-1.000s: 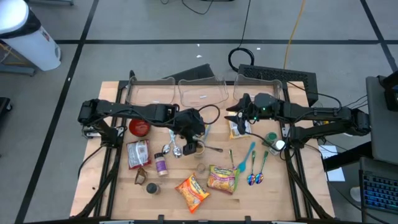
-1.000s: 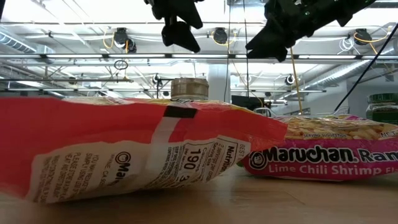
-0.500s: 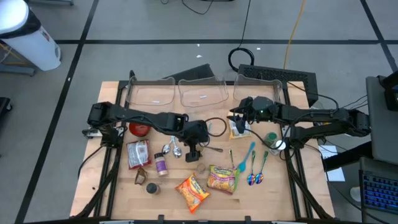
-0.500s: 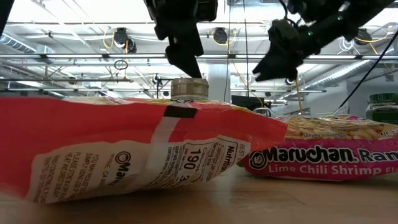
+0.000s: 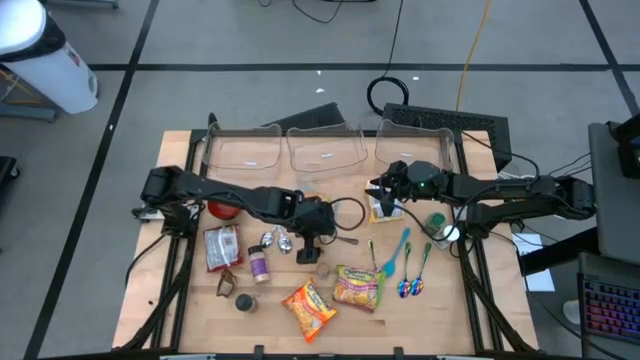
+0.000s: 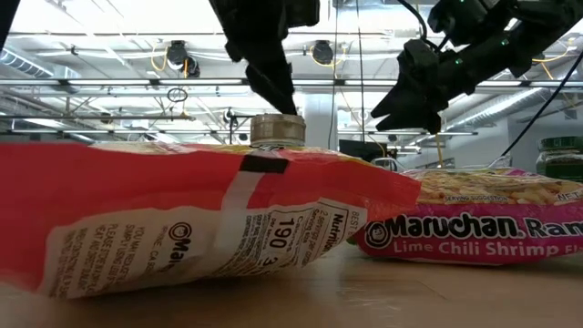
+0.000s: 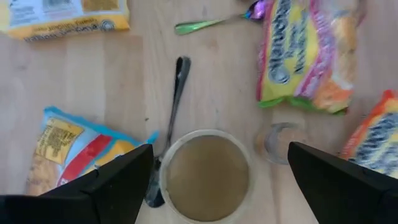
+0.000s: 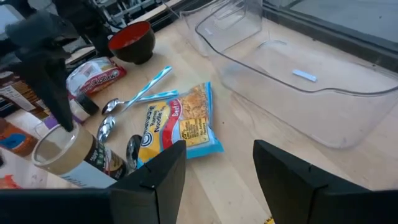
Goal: Pick & Place Food Item
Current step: Put the gold seasoning bottle into the left transparent bin
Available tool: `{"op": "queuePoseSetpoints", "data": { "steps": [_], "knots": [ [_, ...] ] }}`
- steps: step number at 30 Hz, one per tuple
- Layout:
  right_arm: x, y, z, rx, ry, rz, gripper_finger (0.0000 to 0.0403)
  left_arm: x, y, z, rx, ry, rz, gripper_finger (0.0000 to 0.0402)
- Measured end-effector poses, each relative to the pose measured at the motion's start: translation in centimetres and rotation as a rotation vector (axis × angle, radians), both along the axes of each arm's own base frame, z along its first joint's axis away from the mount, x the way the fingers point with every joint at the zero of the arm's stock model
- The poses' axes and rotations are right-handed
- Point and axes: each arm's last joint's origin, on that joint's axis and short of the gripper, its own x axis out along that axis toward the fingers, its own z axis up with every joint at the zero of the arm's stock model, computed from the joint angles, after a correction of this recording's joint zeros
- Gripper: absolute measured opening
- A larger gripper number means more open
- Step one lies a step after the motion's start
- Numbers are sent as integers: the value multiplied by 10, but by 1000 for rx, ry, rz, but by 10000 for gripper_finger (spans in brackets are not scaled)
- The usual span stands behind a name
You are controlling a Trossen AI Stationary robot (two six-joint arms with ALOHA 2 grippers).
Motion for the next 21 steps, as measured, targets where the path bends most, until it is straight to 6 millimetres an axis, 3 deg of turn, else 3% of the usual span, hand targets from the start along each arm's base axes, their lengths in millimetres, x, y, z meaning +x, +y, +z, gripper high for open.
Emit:
{"op": "queuePoseSetpoints", "data": {
  "steps": [11,16,21],
  "knots": [
    [0,0,-1,2,8,1,183,9,-1,-29,-9,89,9,381],
    [0,0,-1,2,8,1,183,9,0,-32,-9,106,18,380],
    [0,0,-1,-2,10,2,183,7,3,-33,-29,139,71,335]
  ]
}}
